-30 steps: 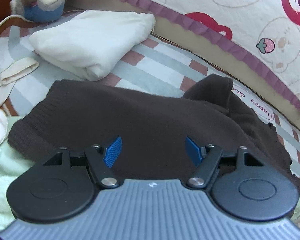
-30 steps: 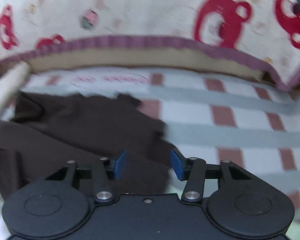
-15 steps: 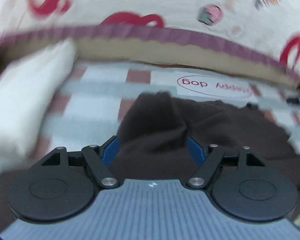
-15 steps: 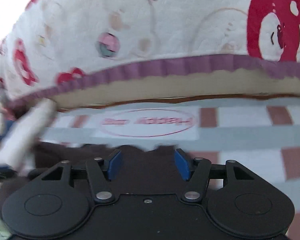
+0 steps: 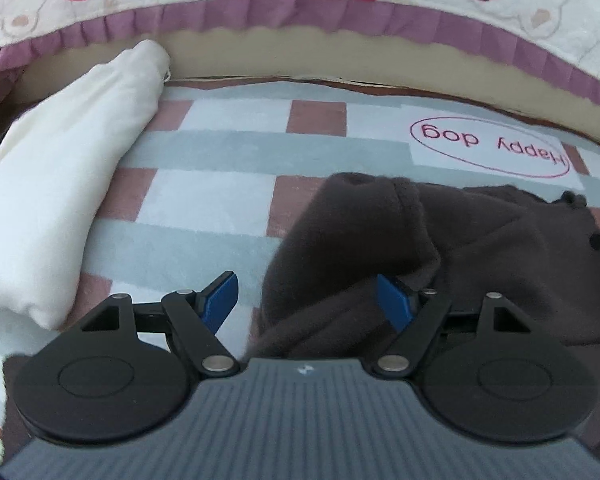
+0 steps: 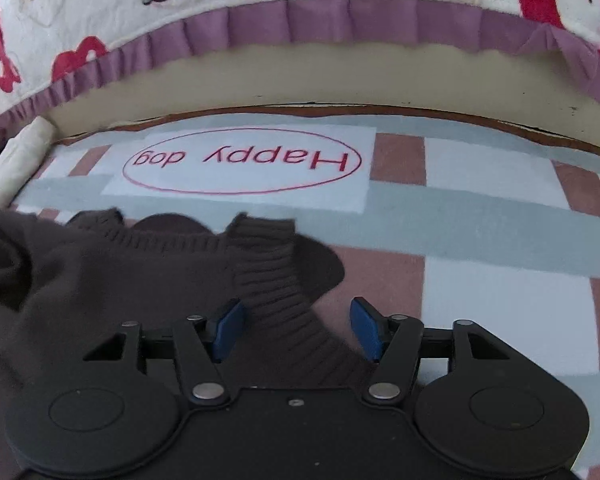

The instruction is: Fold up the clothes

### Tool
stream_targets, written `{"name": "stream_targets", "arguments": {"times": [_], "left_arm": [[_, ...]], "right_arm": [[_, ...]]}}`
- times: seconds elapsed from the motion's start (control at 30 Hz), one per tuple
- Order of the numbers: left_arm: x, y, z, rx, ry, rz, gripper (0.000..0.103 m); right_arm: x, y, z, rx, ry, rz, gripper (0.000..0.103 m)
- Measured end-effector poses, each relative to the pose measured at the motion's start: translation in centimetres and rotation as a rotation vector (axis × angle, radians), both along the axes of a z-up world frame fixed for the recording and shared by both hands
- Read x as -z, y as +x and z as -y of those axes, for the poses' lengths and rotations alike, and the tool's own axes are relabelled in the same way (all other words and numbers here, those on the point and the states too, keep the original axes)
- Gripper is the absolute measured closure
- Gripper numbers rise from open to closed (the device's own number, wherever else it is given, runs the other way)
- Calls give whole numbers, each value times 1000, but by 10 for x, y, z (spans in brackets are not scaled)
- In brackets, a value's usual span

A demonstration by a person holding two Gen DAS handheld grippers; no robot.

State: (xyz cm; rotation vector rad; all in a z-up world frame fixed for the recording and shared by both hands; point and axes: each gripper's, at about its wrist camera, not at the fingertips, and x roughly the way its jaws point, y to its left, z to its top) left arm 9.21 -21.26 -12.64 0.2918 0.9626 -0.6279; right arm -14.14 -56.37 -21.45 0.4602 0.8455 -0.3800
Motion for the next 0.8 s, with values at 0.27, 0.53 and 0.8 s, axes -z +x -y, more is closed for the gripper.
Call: {"name": "stream_targets", "arguments": {"times": [0.27,0.53,0.8], "left_arm": [[9,20,30,26,-58,-152,19],[58,44,52,9,86,-306,0],[40,11,57,128,151,-50,81]], "right_arm": [[1,39,-27,-202,-79,25,40],[-59,9,-65,-250,-266,187,88],[-103,-29,-91,-111,-474,228,90]]}}
